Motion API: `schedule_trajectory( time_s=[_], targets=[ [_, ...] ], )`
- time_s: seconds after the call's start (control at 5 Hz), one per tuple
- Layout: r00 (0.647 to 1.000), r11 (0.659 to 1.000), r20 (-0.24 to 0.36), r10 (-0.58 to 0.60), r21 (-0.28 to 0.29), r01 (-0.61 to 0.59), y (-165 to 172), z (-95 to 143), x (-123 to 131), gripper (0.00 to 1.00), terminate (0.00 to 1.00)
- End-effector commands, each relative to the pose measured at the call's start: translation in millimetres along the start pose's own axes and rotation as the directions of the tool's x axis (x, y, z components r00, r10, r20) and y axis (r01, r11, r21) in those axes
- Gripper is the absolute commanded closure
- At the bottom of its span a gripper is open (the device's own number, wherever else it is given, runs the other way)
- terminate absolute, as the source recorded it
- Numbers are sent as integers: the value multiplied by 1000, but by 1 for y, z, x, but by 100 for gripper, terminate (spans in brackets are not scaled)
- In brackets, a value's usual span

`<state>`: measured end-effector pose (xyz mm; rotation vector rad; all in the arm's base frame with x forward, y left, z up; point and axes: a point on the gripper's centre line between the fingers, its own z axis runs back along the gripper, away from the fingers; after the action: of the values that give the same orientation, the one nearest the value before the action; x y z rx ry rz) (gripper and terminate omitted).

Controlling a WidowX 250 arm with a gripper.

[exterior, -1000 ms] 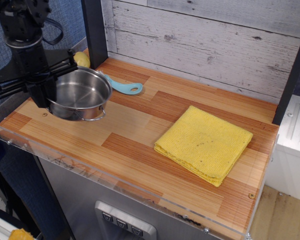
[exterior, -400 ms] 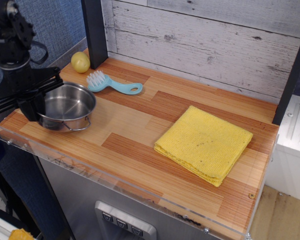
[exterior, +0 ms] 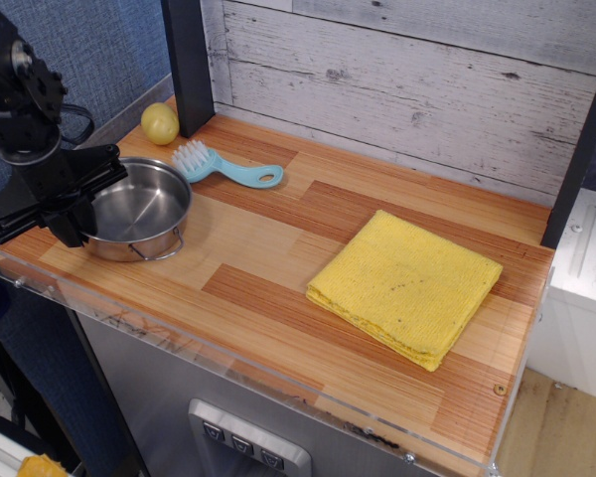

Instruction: Put the cooking pot behind the filter

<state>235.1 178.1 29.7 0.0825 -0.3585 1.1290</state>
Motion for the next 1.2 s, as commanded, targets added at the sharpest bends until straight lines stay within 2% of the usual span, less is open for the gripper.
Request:
schedule_trajectory(
  time_s=[0.0,0.2,0.6,0.8,1.0],
  targets=[
    [999,999,44,19,43,-21,8,7,6,0,0],
    [999,999,47,11,53,-13,8,9,5,0,0],
    [999,999,43,-3,32,1,1,14,3,0,0],
    [998,999,52,-41,-29,43,-15,33,12,0,0],
    [990,991,104,-97,-81,105,-35,69,26,0,0]
  ],
)
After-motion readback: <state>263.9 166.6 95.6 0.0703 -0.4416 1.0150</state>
